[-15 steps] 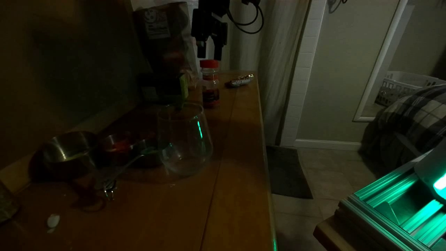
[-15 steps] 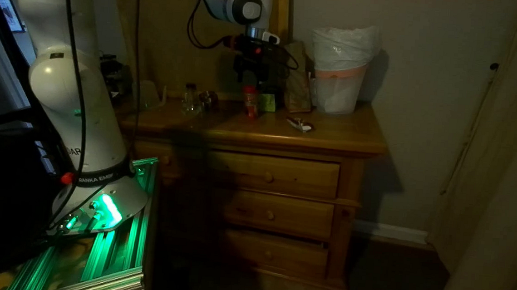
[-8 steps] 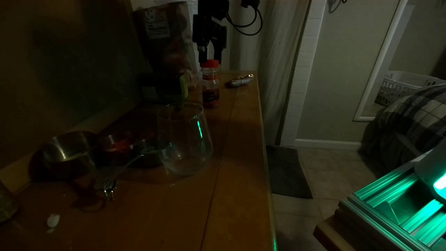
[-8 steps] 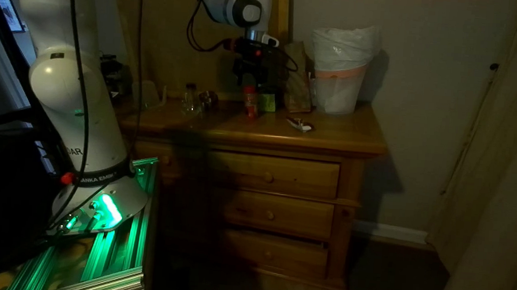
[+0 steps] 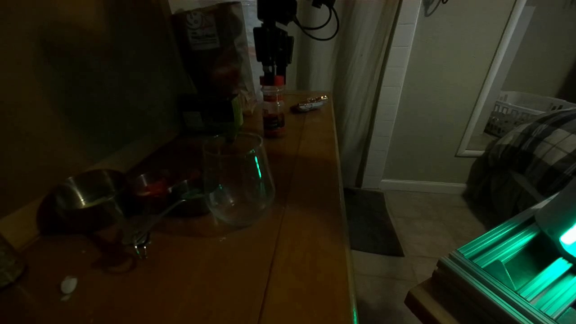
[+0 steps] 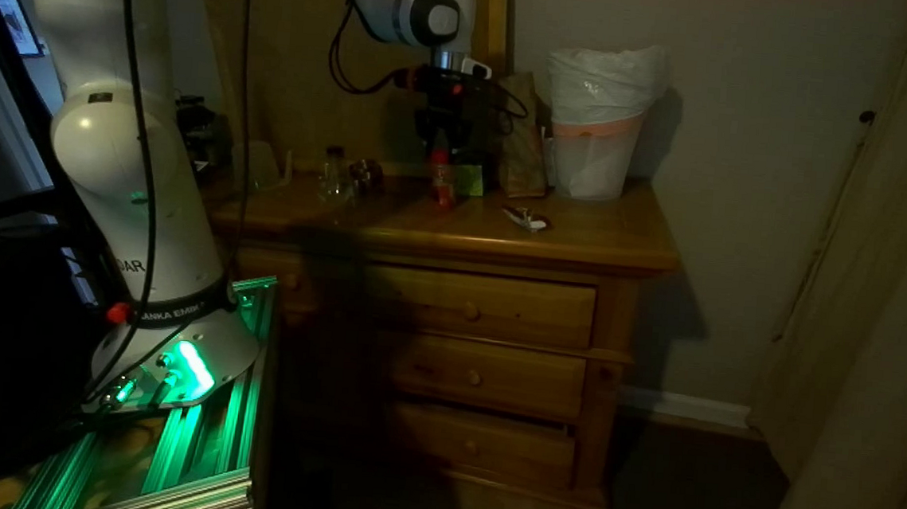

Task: Take the lid off of the bottle

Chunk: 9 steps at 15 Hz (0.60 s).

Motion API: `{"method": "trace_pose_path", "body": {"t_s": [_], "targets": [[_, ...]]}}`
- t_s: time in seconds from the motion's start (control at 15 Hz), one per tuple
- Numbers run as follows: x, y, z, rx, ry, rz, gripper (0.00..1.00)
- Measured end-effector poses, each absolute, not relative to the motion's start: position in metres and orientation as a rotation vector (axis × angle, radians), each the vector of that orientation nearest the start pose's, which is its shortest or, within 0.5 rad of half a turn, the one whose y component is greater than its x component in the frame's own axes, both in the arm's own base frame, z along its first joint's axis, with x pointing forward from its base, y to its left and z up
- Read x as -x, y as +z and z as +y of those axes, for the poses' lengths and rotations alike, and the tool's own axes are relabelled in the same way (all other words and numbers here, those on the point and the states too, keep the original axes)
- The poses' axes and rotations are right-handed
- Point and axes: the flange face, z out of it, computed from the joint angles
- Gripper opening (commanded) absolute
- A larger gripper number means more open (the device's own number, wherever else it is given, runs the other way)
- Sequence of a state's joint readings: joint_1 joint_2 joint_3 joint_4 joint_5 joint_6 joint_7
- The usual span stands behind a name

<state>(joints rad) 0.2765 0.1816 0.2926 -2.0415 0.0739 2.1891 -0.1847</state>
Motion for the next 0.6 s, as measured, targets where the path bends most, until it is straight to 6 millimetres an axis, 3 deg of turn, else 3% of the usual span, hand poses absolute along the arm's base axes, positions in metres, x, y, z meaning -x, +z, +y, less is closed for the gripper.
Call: {"method": "trace_pose_path", "body": {"t_s": [0.07, 0.13, 0.2, 0.27, 0.33, 0.4, 0.6], "targets": [[-0.488, 0.3571, 0.3104, 2.854, 0.068, -1.056, 0.33], [-0.4886, 0.3584, 0.3106, 2.858, 0.061, -1.063, 0.83], [-0.4891, 0.3596, 0.3108, 2.861, 0.056, -1.069, 0.84], [-0.4895, 0.3605, 0.3109, 2.863, 0.052, -1.074, 0.72], [-0.4898, 0.3612, 0.311, 2.864, 0.049, -1.076, 0.46], [-0.4901, 0.3617, 0.3111, 2.864, 0.047, -1.076, 0.47], [-0.4904, 0.3622, 0.3112, 2.864, 0.045, -1.076, 0.32]]}}
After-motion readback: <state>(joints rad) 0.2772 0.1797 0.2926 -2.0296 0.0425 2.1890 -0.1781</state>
